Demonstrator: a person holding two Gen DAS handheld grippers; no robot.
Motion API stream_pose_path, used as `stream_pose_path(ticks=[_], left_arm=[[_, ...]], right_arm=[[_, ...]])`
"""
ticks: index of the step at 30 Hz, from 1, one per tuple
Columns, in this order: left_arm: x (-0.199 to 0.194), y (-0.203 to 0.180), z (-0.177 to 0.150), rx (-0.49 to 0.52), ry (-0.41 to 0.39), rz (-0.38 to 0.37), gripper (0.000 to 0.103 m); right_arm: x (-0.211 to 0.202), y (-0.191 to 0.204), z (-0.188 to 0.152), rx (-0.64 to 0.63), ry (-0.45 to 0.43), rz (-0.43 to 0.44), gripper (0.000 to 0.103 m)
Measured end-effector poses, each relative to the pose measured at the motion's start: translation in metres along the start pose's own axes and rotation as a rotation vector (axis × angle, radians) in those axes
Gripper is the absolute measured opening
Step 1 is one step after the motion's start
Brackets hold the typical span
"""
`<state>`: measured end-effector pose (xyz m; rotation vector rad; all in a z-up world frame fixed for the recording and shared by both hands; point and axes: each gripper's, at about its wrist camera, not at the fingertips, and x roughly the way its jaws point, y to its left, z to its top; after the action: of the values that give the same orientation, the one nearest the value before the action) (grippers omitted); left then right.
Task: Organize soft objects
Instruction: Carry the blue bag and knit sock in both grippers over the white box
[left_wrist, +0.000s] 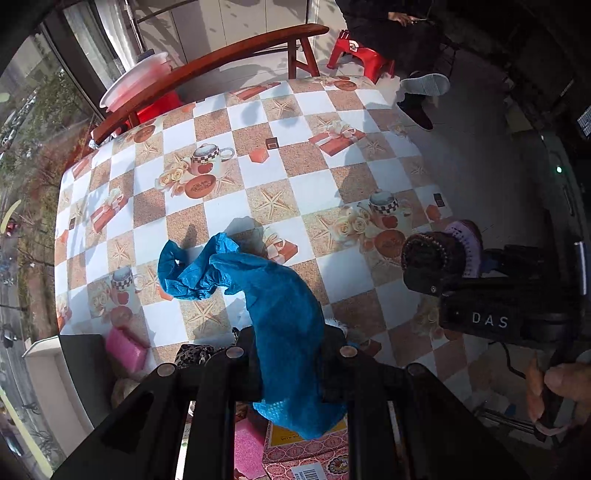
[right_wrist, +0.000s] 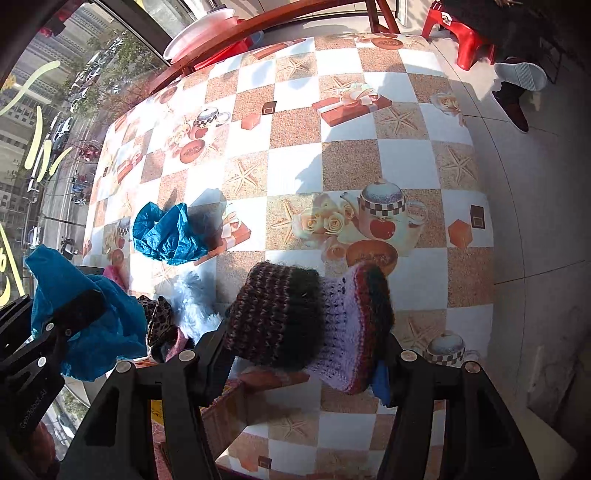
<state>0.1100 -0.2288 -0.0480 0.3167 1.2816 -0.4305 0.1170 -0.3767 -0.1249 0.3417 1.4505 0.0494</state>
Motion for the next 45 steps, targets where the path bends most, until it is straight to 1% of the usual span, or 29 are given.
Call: stream_pose_path(ticks=[4,7,12,15,19,21,24,26,29,33,36,40,45], left_arm=[[-0.011,-0.040,-0.015,0.091,-0.016,-0.064,0.019],[-0.017,-0.068,-0.030,0.181,-0.017,-0.119,0.019],[-0.033,-0.107,-0.063,0.357,-0.030,-0.218,0.019],[-0.040,-0.117,-0.085,0.437,-0.026,-0.276,0.019],[-0.055,-0.119,-0.123,0.529,-0.028,-0.342,0.019],[-0.063,-0.117,-0.140,0.562,-0.035,-0.356,0.019],[-0.076,-0.106,-0.162,0.579,-0.044,-0.368,0.019],[-0.084,-0.093,-0.174,0.578,-0.056,-0.360,0.019],[-0.093,-0.069,-0.189,0.557,-0.079,-0.335,0.019],[-0.102,-0.027,-0.205,0.482,-0.105,-0.299,0.019],[-0.111,0.004,-0.214,0.412,-0.145,-0.238,0.019],[-0.122,0.056,-0.221,0.248,-0.185,-0.176,0.019],[-0.132,0.117,-0.232,0.035,-0.234,-0.081,0.019]], right_arm=[[-0.021,-0.015,-0.020,-0.004,-0.014,-0.024,0.062],[-0.032,-0.024,-0.038,-0.028,-0.018,-0.090,0.062],[-0.056,-0.046,-0.080,0.022,-0.034,-0.163,0.062],[-0.064,-0.050,-0.108,0.067,-0.034,-0.208,0.062],[-0.072,-0.044,-0.148,0.114,-0.024,-0.257,0.062],[-0.076,-0.038,-0.169,0.131,-0.021,-0.281,0.062],[-0.079,-0.029,-0.193,0.176,-0.013,-0.267,0.062],[-0.081,-0.016,-0.206,0.190,-0.017,-0.253,0.062],[-0.077,0.015,-0.220,0.163,-0.008,-0.212,0.062],[-0.065,0.067,-0.232,0.062,0.019,-0.162,0.062],[-0.062,0.107,-0.237,-0.038,0.028,-0.132,0.062],[-0.067,0.156,-0.230,-0.194,0.003,-0.130,0.062],[-0.075,0.217,-0.203,-0.342,-0.035,-0.080,0.062]])
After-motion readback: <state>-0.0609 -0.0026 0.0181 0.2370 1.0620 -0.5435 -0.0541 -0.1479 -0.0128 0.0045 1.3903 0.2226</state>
